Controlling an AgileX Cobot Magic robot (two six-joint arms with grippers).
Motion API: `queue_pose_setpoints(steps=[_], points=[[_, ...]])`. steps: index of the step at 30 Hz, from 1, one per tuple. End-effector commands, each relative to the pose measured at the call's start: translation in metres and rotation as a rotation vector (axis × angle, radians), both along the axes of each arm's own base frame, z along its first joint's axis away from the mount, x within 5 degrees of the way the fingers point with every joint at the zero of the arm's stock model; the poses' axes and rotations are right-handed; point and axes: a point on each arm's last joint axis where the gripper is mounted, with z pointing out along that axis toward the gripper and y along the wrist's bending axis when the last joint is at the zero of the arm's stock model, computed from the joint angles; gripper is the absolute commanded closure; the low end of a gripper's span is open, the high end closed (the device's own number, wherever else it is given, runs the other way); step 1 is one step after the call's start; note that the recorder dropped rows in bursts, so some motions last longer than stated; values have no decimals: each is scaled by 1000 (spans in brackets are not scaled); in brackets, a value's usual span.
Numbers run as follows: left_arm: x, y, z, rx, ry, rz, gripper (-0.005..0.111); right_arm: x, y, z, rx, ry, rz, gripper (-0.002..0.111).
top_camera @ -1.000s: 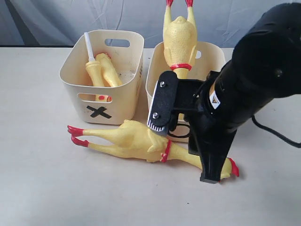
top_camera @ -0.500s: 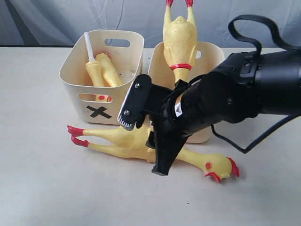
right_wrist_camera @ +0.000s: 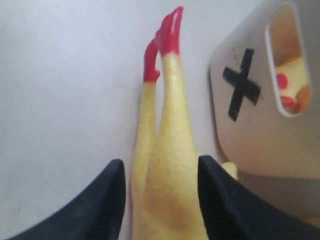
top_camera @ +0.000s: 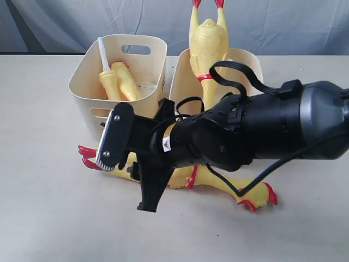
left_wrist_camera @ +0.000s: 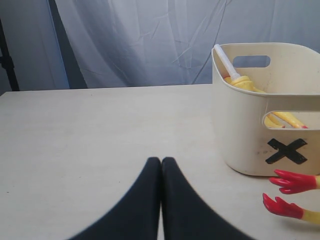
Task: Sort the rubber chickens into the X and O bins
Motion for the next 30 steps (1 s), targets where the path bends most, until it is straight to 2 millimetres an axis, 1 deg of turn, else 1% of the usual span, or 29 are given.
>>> queue_pose_setpoints(steps=[1,4,10,15,24,30], points=[[0,0,1,-4,-6,-4,107,6,10,11,53,-31,-6,64],[0,0,1,-4,-6,-4,107,8,13,8,47,-27,-6,64],[0,0,1,-4,-6,-4,107,10,16,-14,3,3,-7,64],[0,0,1,-4,-6,-4,107,14,20,-25,13,2,-18,64],[0,0,1,-4,-6,-4,107,18,23,-40,18,-10,-24,64],[0,0,1,-4,-6,-4,107,20,25,-43,25,-33,-14,64]])
